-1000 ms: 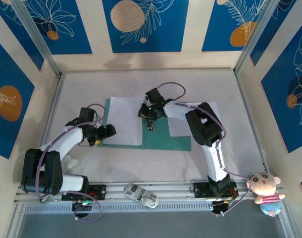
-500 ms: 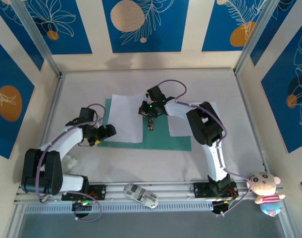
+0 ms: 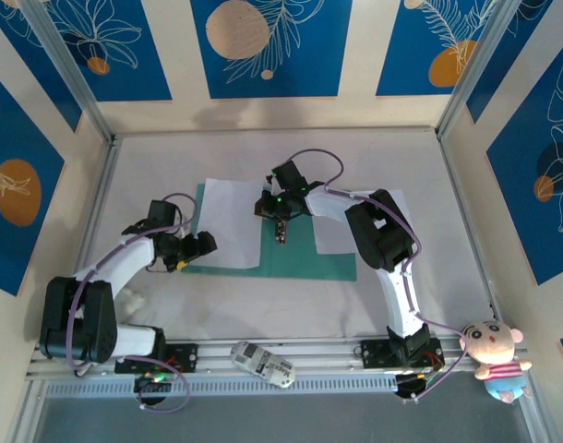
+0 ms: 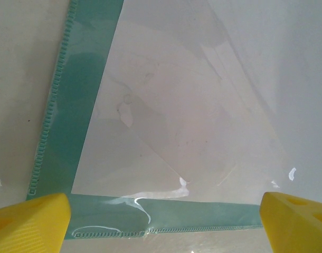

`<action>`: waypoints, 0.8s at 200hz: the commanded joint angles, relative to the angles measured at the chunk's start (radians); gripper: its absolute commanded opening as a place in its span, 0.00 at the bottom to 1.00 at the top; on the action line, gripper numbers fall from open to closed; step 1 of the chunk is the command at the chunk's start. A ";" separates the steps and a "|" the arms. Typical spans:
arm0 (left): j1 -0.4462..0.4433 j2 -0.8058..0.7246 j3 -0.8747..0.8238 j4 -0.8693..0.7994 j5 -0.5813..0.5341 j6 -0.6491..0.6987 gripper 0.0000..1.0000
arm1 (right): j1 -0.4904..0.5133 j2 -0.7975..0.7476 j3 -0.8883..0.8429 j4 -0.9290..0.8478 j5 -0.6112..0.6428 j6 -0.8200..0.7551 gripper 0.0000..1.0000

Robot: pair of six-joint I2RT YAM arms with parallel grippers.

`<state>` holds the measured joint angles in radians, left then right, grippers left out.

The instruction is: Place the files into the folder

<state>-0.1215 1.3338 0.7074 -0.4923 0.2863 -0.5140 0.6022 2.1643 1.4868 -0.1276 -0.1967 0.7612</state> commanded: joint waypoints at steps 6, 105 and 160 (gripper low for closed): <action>0.011 -0.004 -0.006 -0.028 -0.006 0.011 0.93 | 0.000 0.026 0.035 -0.027 -0.051 -0.051 0.00; 0.012 0.013 -0.011 -0.022 0.001 0.010 0.93 | -0.015 0.054 0.063 -0.052 -0.105 -0.142 0.00; 0.011 0.014 -0.011 -0.025 0.000 0.010 0.93 | -0.015 0.064 0.029 0.021 -0.149 -0.154 0.00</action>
<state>-0.1215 1.3388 0.7048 -0.4923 0.2867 -0.5140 0.5888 2.2127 1.5257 -0.1417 -0.2905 0.6327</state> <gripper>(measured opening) 0.930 0.056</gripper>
